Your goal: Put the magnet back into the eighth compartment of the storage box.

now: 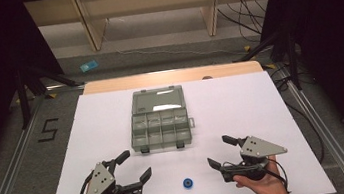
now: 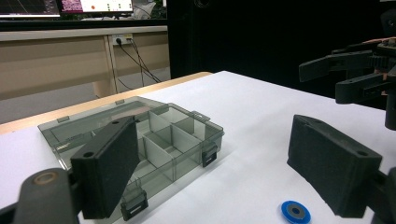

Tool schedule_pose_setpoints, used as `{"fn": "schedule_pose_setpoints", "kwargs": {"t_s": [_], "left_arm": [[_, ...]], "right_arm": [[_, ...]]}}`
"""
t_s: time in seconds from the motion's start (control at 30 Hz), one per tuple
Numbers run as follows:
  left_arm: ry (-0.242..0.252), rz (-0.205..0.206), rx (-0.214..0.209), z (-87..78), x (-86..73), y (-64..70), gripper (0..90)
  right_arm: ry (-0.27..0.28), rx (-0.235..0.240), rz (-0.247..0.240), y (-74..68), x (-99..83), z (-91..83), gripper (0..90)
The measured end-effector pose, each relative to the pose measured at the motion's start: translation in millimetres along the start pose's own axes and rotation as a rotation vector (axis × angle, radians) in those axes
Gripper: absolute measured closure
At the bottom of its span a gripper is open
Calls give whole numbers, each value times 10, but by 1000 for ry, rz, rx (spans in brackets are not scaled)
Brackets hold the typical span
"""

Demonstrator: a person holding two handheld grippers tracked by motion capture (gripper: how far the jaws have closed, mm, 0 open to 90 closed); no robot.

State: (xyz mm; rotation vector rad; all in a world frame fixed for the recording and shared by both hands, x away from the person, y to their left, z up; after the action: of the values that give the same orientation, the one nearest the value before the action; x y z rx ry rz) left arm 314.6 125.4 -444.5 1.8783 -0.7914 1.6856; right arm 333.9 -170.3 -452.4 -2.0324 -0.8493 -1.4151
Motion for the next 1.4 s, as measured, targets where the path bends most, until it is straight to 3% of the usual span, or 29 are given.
{"fn": "schedule_pose_setpoints", "kwargs": {"t_s": [0.2, 0.3, 0.37, 0.47, 0.53, 0.7, 0.77, 0.87, 1.1, 1.2, 1.4], "left_arm": [[-1, 0, -1, 1, -1, 1, 162], [-1, -4, -1, 2, -1, 6, 162], [-1, -4, -1, 3, -2, 6, 162], [-2, -3, -1, 3, -2, 6, 162], [-2, -4, -1, 3, -3, 7, 162], [-1, -4, -1, 4, -3, 8, 162], [-2, -3, 0, 4, -3, 8, 162], [-4, -3, -1, 4, -4, 8, 162], [0, -7, -1, 6, -3, 11, 162], [0, -6, -1, 6, -2, 10, 162], [-1, -1, -1, 6, -3, 5, 162]], "right_arm": [[12, 9, 4, -7, 6, 13, 166], [-4, 7, -7, -13, 7, -1, 166], [13, 1, -31, -3, 19, 10, 165], [8, 26, -9, -38, 6, 32, 161], [7, 12, -39, -15, 12, 29, 161], [-19, 32, -19, -48, -4, 33, 160], [1, 15, -46, -30, 9, 43, 160], [-8, 34, -52, -53, 8, 57, 161], [-55, 67, -54, -119, -14, 69, 164], [-64, 75, -88, -144, -28, 106, 165], [-148, 104, -114, -223, -70, 153, 176]]}}
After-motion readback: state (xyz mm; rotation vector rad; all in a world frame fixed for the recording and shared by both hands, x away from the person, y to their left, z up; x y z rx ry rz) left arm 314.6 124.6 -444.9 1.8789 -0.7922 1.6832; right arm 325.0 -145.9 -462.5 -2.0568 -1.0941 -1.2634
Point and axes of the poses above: each handheld gripper's, and its own axes: z roughly forward along the jaws, x roughly out of its top, y roughly to its right, the point moved 6 cm from there along z, roughly forward along the jaws, and after that the axes turned 2 degrees about z, right-handed, at the moved point
